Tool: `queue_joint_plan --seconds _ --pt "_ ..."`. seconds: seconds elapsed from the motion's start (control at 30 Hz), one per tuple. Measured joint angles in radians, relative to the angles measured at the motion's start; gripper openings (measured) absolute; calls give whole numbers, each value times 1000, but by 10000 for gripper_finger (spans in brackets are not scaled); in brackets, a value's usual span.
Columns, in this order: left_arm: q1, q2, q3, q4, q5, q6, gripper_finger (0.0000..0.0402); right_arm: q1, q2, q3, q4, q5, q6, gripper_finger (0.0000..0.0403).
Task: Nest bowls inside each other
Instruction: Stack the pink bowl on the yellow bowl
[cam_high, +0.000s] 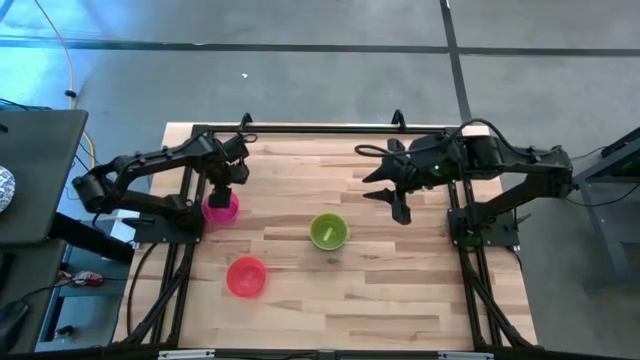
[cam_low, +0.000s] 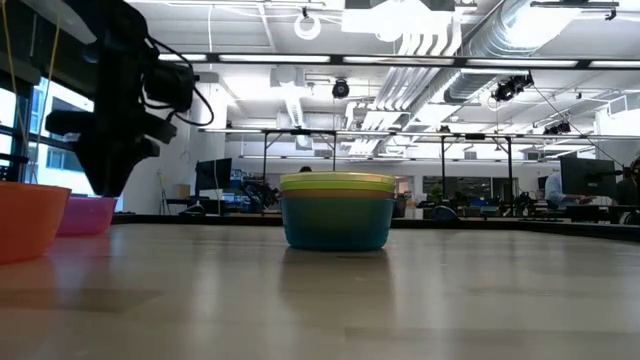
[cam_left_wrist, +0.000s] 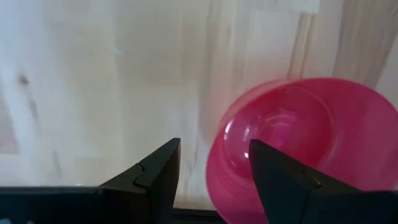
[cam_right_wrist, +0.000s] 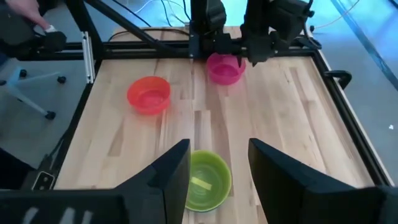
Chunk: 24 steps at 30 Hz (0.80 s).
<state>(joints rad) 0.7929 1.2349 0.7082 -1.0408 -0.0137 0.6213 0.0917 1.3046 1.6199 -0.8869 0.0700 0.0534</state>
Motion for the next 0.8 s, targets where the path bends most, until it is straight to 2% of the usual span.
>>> queue_joint_plan --seconds 0.27,0.4,0.6,0.67,0.8 --pt "0 6 -45 21 2 -7 169 0 0 0 3 0 21 155" --pt "0 6 -56 54 2 -27 126 0 1 0 21 0 25 155" --pt "0 6 -59 55 2 -34 20 0 1 0 30 0 25 155" --pt "0 6 -59 56 4 -42 8 0 1 0 32 3 25 155" --pt "0 6 -58 59 4 -72 7 0 1 0 32 7 27 155"
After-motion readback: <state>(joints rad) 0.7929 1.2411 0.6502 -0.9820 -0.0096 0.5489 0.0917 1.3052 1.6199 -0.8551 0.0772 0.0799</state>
